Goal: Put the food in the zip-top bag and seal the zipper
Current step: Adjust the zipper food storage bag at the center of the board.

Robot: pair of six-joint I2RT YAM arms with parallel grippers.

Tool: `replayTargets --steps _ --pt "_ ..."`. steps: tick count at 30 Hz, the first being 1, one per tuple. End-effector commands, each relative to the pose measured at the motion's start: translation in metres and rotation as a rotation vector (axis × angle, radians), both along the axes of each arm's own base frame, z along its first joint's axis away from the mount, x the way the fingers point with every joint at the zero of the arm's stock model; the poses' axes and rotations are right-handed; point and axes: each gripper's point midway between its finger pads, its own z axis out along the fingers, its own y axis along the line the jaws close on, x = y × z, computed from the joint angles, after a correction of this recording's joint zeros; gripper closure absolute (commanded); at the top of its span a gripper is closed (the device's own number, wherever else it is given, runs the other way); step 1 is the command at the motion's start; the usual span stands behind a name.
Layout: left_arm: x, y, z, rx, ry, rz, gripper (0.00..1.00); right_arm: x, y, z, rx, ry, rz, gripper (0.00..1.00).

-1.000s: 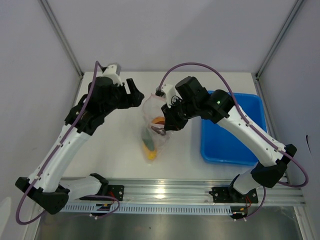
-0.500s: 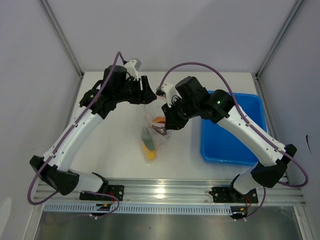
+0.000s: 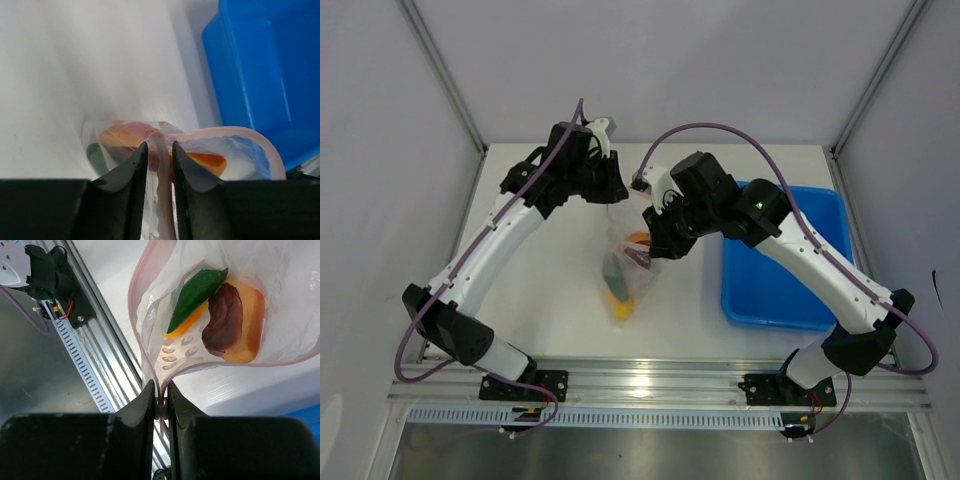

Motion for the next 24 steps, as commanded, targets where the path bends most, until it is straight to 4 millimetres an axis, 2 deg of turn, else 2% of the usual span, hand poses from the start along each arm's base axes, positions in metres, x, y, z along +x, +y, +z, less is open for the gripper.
replayTargets --steps 1,4,8,12,14,15,17,19,20,24 --pt "0.008 0.011 0.011 0.048 -0.051 0.038 0.73 0.000 -0.005 0.018 0.024 -0.050 -0.012 1.00" --pt "0.012 0.020 0.020 0.055 -0.077 0.087 0.86 0.002 -0.011 0.012 -0.002 -0.055 -0.041 1.00" --pt "0.018 0.046 0.036 0.068 -0.132 0.217 0.99 0.006 -0.023 0.002 -0.049 -0.064 -0.092 1.00" --pt "0.008 0.069 0.055 0.016 -0.200 0.320 1.00 0.015 -0.036 -0.004 -0.107 -0.104 -0.153 1.00" --pt "0.003 0.075 0.066 -0.009 -0.232 0.350 0.99 0.023 -0.044 -0.002 -0.132 -0.146 -0.187 1.00" --pt "0.001 0.080 0.064 -0.012 -0.237 0.377 0.99 0.030 -0.049 0.000 -0.151 -0.178 -0.219 1.00" --pt "-0.010 0.090 0.079 -0.046 -0.280 0.405 0.99 0.039 -0.059 0.005 -0.177 -0.234 -0.258 1.00" --pt "-0.015 0.097 0.076 -0.045 -0.290 0.430 0.99 0.046 -0.066 0.011 -0.177 -0.271 -0.282 1.00" --pt "-0.023 0.102 0.085 -0.062 -0.314 0.434 0.99 0.050 -0.070 0.014 -0.185 -0.292 -0.294 1.00" --pt "-0.041 0.106 0.072 -0.073 -0.294 0.420 0.99 0.050 -0.067 0.029 -0.134 -0.327 -0.273 1.00"
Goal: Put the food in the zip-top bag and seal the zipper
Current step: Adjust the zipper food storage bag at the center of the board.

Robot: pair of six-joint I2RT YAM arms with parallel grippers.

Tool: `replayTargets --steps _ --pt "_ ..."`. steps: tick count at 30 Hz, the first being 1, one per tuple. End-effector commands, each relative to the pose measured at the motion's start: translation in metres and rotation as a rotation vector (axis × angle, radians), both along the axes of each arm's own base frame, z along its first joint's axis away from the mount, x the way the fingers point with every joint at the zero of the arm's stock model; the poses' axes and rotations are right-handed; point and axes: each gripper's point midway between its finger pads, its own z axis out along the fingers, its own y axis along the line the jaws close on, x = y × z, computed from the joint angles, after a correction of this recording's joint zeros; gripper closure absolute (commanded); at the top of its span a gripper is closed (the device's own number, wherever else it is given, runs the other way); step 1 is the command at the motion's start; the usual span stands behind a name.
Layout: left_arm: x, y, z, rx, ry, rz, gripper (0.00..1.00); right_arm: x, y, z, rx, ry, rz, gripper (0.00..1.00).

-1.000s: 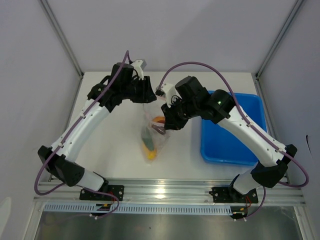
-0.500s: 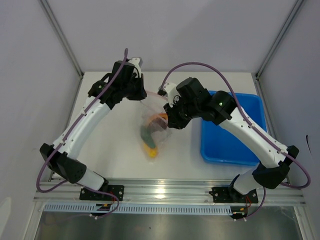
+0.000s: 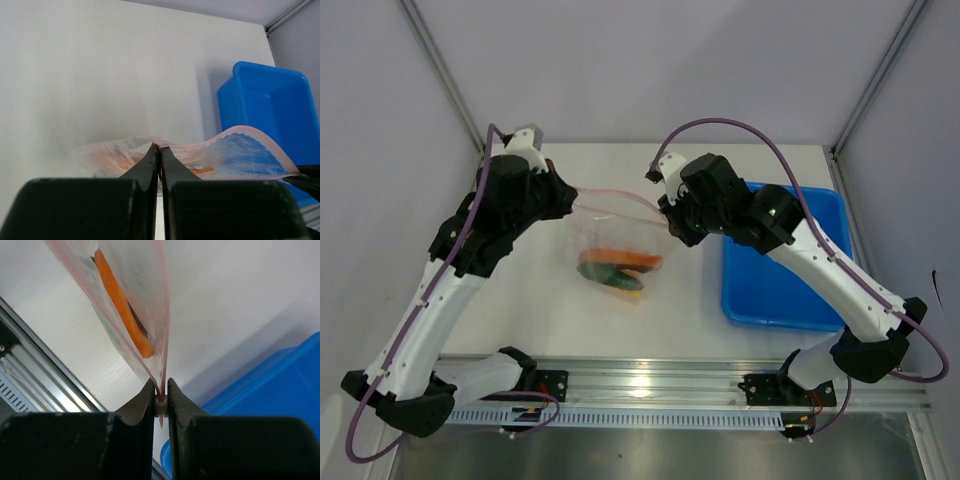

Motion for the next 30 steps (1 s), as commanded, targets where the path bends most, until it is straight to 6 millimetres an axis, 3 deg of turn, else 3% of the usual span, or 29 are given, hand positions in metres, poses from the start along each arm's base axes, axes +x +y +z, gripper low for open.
replayTargets --steps 1,5,6,9,14,15,19,20,25,28,30 --pt "-0.002 0.018 -0.004 -0.015 -0.029 0.078 0.99 0.001 -0.024 0.026 -0.009 -0.094 -0.022 1.00" --pt "-0.017 0.020 -0.030 -0.019 0.005 0.058 0.99 -0.002 -0.017 0.034 0.016 -0.107 0.012 1.00" --pt "-0.023 0.021 -0.026 -0.033 -0.012 0.048 0.99 -0.002 -0.016 0.034 0.013 -0.105 0.018 1.00" --pt "-0.031 0.016 -0.041 -0.046 -0.002 0.002 0.98 -0.003 -0.015 0.034 0.001 -0.101 0.027 1.00" --pt "-0.049 0.016 -0.049 -0.059 -0.045 -0.055 0.54 -0.016 -0.010 0.024 -0.001 -0.046 0.069 1.00" --pt "-0.051 0.016 -0.046 -0.064 -0.059 -0.061 0.36 -0.020 -0.009 0.021 -0.004 -0.035 0.078 1.00" --pt "-0.062 0.016 -0.031 -0.078 -0.149 -0.112 0.05 -0.035 -0.008 0.012 -0.012 0.008 0.092 1.00" --pt "-0.067 0.017 -0.021 -0.075 -0.205 -0.133 0.02 -0.039 -0.008 0.010 -0.009 0.018 0.094 1.00" --pt "-0.101 -0.020 0.037 -0.143 -0.499 -0.450 0.01 -0.051 -0.007 0.008 0.018 0.043 0.119 1.00" --pt "-0.120 -0.043 0.056 -0.125 -0.598 -0.652 0.01 -0.059 -0.003 0.015 0.058 0.050 0.159 1.00" --pt "-0.128 -0.060 0.057 -0.107 -0.621 -0.775 0.00 -0.060 -0.002 0.019 0.069 0.045 0.172 1.00"
